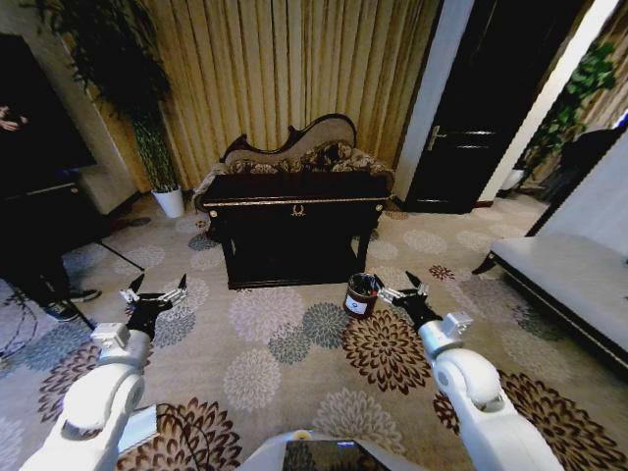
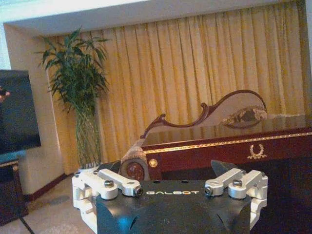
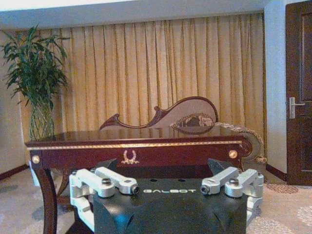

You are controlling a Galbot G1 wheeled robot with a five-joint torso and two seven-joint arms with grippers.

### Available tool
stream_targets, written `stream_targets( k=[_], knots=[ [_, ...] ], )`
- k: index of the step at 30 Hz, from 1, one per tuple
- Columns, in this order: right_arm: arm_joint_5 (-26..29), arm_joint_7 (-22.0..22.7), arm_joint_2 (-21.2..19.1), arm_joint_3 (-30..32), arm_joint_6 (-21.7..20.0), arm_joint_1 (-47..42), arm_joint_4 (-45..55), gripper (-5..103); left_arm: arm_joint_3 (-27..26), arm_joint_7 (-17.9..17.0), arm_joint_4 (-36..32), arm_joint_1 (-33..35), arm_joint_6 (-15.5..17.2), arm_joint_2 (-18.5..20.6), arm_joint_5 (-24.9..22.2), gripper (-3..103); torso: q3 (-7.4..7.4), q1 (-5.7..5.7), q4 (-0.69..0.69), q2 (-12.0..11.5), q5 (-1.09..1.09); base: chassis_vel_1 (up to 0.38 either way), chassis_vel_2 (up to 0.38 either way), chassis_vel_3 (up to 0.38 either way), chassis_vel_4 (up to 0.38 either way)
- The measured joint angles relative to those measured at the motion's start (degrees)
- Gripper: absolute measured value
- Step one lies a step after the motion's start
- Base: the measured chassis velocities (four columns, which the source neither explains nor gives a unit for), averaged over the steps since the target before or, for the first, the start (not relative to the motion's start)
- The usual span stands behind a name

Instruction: Move to the front of the table and place the trash on the table into the trash bin.

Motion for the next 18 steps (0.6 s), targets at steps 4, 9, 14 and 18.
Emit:
stream_targets(
  k=[4,9,14,18],
  knots=[
    [-0.45,0.0,1.42,0.5,-0.25,-0.47,0.53,100,0.33,-0.46,-0.1,-0.11,0.91,-1.26,0.37,100,0.0,0.0,0.01,0.0,-0.01,0.0,0.0,0.0,0.0],
    [-0.3,0.0,0.93,0.79,-0.59,-0.41,2.99,100,0.9,-1.72,0.31,-0.95,0.85,-1.65,-0.35,100,0.0,0.0,0.02,0.0,0.0,0.0,0.0,0.0,0.0],
    [0.08,0.0,0.49,0.93,-0.61,0.15,3.93,100,1.09,-1.79,0.81,-2.61,0.72,-1.72,-1.06,100,0.0,-0.01,0.01,0.0,-0.01,0.0,0.0,0.0,0.0],
    [1.43,0.0,-0.39,1.33,-0.76,0.44,4.21,100,1.83,-1.74,0.75,-3.98,0.96,-1.62,-1.74,100,0.0,-0.01,-0.02,0.0,0.0,0.0,0.0,0.0,0.0]
  ],
)
